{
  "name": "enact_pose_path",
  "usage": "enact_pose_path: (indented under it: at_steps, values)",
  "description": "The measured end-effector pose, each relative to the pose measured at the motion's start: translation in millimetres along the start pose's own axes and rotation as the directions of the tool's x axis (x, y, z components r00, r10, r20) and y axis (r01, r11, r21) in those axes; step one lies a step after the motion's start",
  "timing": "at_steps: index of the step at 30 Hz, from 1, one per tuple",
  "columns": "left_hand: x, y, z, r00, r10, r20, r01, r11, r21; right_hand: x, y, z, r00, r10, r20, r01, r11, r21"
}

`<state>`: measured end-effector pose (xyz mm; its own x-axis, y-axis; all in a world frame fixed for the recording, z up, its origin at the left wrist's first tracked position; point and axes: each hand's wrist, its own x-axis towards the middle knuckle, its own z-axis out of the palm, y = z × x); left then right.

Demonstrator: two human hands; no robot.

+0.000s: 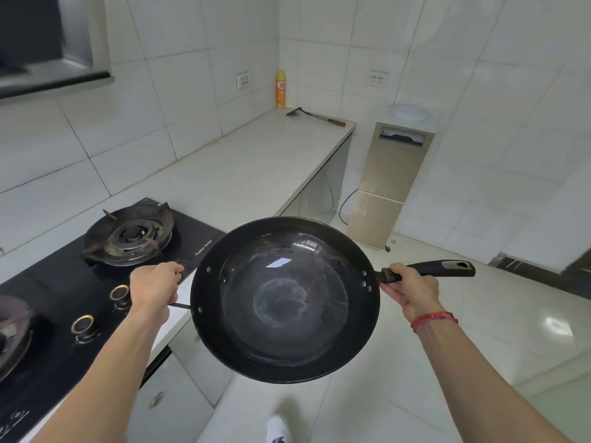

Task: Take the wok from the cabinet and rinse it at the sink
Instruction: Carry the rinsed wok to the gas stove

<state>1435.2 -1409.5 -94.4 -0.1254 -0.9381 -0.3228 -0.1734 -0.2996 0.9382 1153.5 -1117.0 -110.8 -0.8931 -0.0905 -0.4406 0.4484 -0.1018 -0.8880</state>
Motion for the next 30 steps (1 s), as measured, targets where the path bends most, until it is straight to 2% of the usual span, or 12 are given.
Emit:
enact_pose_path:
  at_steps: [4,13,16,20,25,30]
  values:
    - [52,7,34,1.0,-0.01,0.018,0.011,0.999,-0.033,46,-13,44,1.0,0.001,0.01,-0.001,0.999,-0.034]
    - [168,43,87,0.996,-0.069,-0.063,0.063,0.993,-0.095,134,-50,172,0.997,-0.002,0.073,0.008,0.997,-0.082]
    - [198,58,86,0.991,-0.094,-0.097,0.08,0.987,-0.139,152,-60,216,0.988,-0.005,0.153,0.022,0.994,-0.109]
    - [234,67,71,0.973,-0.172,-0.154,0.139,0.969,-0.203,176,-63,279,0.956,0.066,0.286,-0.013,0.983,-0.181]
    - [256,72,51,0.934,-0.189,-0.304,0.103,0.955,-0.277,210,-53,366,0.905,0.115,0.41,-0.003,0.965,-0.264]
    - [266,73,33,0.856,-0.221,-0.467,0.055,0.938,-0.343,231,-38,461,0.828,0.168,0.535,0.019,0.945,-0.327]
